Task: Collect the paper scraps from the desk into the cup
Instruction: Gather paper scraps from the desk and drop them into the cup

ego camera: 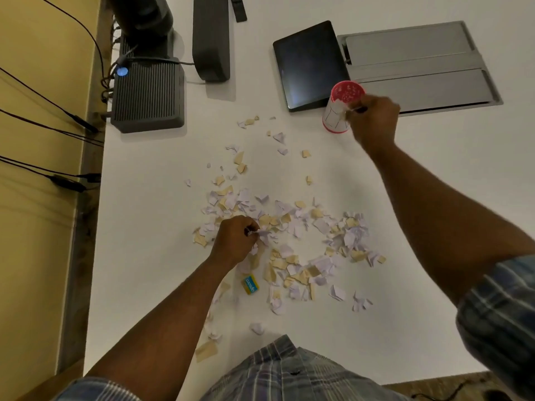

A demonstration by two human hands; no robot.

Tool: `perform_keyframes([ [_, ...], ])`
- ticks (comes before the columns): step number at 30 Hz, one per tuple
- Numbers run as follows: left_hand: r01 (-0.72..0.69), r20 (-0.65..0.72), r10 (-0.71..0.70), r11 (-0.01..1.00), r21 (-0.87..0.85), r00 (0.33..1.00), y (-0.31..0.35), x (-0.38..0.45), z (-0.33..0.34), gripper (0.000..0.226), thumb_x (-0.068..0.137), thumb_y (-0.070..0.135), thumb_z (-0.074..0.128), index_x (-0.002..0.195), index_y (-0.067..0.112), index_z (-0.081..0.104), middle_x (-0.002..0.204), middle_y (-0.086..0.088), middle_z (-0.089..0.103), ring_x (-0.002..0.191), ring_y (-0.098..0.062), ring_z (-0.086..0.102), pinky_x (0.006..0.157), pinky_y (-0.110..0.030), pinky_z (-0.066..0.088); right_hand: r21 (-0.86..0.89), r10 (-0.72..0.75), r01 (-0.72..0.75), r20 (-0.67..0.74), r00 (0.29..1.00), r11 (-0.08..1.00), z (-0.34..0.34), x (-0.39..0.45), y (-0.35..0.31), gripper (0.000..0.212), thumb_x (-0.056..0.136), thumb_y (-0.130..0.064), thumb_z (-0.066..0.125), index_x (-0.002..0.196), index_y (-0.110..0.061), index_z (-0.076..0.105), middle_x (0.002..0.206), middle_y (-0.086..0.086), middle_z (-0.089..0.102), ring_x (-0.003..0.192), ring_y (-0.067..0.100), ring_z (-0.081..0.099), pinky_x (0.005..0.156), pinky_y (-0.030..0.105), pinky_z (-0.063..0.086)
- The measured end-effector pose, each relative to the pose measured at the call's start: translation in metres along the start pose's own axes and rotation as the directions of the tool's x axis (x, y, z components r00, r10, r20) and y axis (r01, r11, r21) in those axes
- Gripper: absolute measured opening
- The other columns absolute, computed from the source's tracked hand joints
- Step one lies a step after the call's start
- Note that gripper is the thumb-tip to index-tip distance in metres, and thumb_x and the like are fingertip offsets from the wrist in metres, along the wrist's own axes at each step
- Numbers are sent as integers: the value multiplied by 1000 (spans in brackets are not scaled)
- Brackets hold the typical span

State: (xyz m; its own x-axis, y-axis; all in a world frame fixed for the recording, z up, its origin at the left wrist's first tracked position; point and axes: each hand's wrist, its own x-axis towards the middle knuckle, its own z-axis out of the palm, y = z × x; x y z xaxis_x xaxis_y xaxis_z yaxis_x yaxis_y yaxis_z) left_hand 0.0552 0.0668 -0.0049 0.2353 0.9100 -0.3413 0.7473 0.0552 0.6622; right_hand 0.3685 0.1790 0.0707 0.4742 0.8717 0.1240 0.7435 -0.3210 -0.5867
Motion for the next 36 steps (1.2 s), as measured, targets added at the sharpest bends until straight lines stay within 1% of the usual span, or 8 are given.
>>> perform_keyframes([
  [2, 4, 12, -4, 1000, -9, 1000, 1, 2, 2, 8, 78, 6, 72, 85, 8, 69, 82, -7, 68, 72, -15, 62, 56, -10, 40, -18, -7, 7, -33, 999, 1000, 0, 27, 0, 20, 84, -23, 67, 97, -9, 73, 94, 7, 74, 85, 17, 68, 74, 15, 45],
  [5, 9, 15, -9, 1000, -7, 1000, 3, 6, 3, 9, 78, 10, 72, 86, 11, 69, 82, -3, 67, 72, -12, 62, 56, -7, 41, -16, -23, 22, -22, 1000, 1000, 5, 52, 3, 21, 85, -22, 66, 99, -8, 72, 99, 9, 73, 92, 18, 67, 79, 18, 47],
  [11, -61, -17, 62, 998, 32, 998, 13, 19, 3, 8, 77, 14, 74, 84, 14, 69, 80, 1, 66, 71, -10, 61, 59, -6, 42, -241, -61, 110, 203, 977, 964, 22, 78, 14, 31, 86, -25, 69, 102, 2, 67, 103, 19, 69, 97, 32, 65, 92, 36, 52],
  [16, -108, -43, 108, 994, 17, 993, 26, 29, 0, 9, 77, 11, 74, 81, 14, 66, 80, 2, 66, 70, -6, 60, 58, -4, 44, -348, -131, 243, 317, 939, 905, 24, 81, 10, 22, 90, -17, 59, 70, -11, 53, 90, 25, 66, 88, 40, 63, 79, 39, 48],
  [20, -148, -64, 146, 989, -28, 987, 53, 47, -5, 10, 77, 12, 75, 84, 10, 68, 78, 5, 63, 67, -2, 58, 62, 1, 43, -325, -109, 166, 186, 976, 931, 28, 74, 20, 15, 86, -10, 62, 96, 0, 65, 96, 20, 69, 89, 35, 65, 78, 37, 52],
  [25, -181, -86, 171, 976, -121, 981, 112, 93, -13, 14, 77, 17, 75, 87, 10, 68, 78, 2, 67, 63, 5, 57, 59, 2, 41, -154, -94, 89, -24, 995, 984, 25, 22, 36, 26, 87, -5, 47, 106, -4, 65, 101, 19, 66, 93, 35, 60, 79, 39, 49],
  [31, -284, -194, 247, 938, -197, 949, 184, 157, -11, 15, 76, 16, 76, 84, 5, 69, 72, -1, 64, 50, 7, 55, 51, -1, 40, -96, -33, 49, 165, 986, 994, 26, -76, 67, 30, 91, -28, 56, 118, -15, 62, 118, 9, 63, 110, 27, 53, 87, 34, 43],
  [36, -378, -232, 360, 925, -38, 904, 231, 211, 0, 5, 79, 11, 71, 77, 11, 67, 70, 6, 58, 62, -1, 49, 56, -2, 39, -150, 29, 24, 339, 940, 988, 24, -137, 86, 39, 88, -41, 61, 121, -19, 60, 123, 6, 60, 112, 25, 51, 83, 36, 48],
])
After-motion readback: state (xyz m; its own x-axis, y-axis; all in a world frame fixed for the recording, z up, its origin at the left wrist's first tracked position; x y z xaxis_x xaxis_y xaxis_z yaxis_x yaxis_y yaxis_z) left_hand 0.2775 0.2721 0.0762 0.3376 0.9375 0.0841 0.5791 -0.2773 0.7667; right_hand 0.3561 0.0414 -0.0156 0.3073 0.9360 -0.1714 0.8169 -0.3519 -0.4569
